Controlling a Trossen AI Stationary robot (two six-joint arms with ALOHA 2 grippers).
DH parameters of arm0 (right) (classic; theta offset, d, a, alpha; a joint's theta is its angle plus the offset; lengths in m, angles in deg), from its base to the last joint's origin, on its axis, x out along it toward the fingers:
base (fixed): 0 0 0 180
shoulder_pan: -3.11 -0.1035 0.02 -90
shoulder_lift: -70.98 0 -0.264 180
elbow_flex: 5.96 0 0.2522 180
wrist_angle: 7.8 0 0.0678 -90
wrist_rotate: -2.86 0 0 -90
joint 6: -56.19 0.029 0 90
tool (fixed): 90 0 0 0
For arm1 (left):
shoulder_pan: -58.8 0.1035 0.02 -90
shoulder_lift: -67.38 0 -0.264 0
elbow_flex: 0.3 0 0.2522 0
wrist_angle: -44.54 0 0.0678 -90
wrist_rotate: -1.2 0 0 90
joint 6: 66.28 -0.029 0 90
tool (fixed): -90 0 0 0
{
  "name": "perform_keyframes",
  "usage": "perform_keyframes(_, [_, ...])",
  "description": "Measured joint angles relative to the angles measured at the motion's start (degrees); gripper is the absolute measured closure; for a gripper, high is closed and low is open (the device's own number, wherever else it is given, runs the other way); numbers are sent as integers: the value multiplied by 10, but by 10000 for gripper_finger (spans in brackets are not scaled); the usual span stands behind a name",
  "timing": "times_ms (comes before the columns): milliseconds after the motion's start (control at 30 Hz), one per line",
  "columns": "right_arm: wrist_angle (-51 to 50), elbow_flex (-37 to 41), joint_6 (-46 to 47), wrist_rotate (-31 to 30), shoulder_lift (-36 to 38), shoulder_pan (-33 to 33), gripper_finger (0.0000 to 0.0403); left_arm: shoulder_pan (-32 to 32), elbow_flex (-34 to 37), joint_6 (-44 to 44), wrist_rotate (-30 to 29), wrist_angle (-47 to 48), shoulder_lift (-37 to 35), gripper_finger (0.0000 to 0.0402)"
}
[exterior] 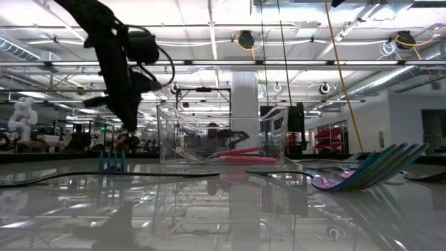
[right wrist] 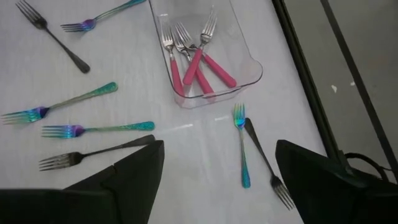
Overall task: Sort silverware by color (type)
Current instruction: Put the black fork into the right transparent bin
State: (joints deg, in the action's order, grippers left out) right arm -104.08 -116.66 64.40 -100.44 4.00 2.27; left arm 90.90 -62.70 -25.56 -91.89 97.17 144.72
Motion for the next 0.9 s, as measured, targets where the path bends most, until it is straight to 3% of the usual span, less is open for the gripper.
perform_keyframes(400, [39,0,-29,-1,0,0,101,-74,-21,18,-1,-13,-127,398])
perform_keyframes(900, [147,0,-29,0,0,0,101,-170,-168,-70,-47,-29,-139,398])
